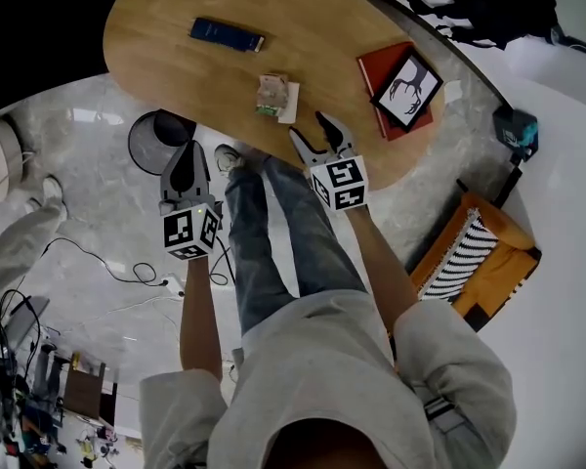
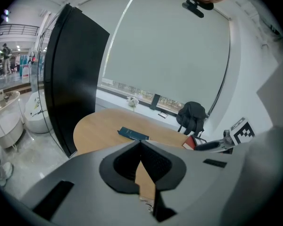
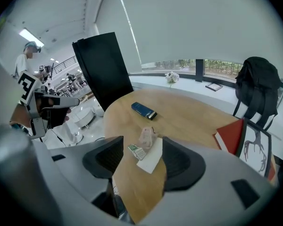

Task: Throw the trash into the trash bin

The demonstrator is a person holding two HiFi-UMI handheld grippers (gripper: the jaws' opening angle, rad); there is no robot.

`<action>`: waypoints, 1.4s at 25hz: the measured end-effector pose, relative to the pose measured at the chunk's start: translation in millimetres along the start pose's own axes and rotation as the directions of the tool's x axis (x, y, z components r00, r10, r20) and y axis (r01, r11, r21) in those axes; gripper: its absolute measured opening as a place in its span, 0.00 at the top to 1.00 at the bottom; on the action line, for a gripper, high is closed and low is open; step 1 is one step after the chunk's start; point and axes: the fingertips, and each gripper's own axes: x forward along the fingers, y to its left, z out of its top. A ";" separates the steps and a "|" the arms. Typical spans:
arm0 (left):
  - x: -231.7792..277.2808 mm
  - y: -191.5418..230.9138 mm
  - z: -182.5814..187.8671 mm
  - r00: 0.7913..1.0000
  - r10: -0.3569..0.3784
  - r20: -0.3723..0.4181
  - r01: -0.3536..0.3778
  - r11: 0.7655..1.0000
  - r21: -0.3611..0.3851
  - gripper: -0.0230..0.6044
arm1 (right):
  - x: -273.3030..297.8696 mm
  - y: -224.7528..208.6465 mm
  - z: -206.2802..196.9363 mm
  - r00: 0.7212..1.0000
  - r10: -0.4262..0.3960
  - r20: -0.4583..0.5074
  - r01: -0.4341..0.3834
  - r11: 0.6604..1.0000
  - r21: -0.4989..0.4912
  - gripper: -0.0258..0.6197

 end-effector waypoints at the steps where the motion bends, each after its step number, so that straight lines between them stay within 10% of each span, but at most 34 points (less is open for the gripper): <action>1: 0.2 0.6 -3.8 1.000 0.001 -0.003 -0.001 1.000 -0.005 0.93 | 4.9 0.5 -2.6 1.000 0.002 -0.007 -0.002 1.000 -0.004 0.58; 35: -1.9 14.0 -24.0 0.999 0.041 -0.016 -0.042 0.996 -0.076 0.93 | 136.7 -38.1 -14.0 0.949 0.026 -0.313 -0.015 0.999 0.037 0.64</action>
